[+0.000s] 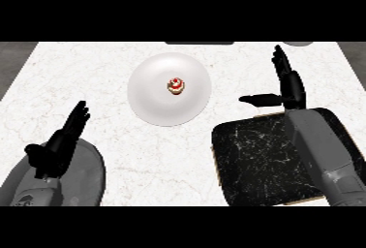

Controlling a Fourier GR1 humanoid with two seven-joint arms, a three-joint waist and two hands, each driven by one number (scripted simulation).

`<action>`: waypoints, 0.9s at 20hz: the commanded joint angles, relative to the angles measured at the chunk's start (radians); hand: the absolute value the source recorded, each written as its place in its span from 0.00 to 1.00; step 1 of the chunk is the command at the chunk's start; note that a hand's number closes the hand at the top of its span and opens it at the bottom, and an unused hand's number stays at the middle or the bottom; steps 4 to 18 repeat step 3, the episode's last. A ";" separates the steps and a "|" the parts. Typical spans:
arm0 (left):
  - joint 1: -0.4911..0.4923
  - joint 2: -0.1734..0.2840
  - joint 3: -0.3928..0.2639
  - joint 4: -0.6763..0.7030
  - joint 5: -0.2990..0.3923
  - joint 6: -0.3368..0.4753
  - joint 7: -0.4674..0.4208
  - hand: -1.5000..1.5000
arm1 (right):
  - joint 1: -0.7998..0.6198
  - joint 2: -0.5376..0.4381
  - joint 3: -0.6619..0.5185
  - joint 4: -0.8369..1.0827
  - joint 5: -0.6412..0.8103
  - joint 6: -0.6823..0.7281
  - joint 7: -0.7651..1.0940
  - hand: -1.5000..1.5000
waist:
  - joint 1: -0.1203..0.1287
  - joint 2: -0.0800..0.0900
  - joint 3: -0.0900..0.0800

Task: Pick the cupcake from the tray and place it in the plate

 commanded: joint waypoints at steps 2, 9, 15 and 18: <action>0.061 -0.023 -0.002 0.007 -0.015 -0.009 -0.065 0.50 | -0.025 -0.040 -0.026 0.093 0.028 0.037 -0.060 0.00 | 0.003 0.000 0.000; 0.011 -0.039 -0.018 -0.038 -0.025 0.032 0.030 0.50 | 0.013 -0.065 -0.051 0.122 0.015 0.044 -0.142 0.00 | 0.005 0.002 0.001; 0.011 -0.039 -0.018 -0.038 -0.025 0.032 0.030 0.50 | 0.013 -0.065 -0.051 0.122 0.015 0.044 -0.142 0.00 | 0.005 0.002 0.001; 0.011 -0.039 -0.018 -0.038 -0.025 0.032 0.030 0.50 | 0.013 -0.065 -0.051 0.122 0.015 0.044 -0.142 0.00 | 0.005 0.002 0.001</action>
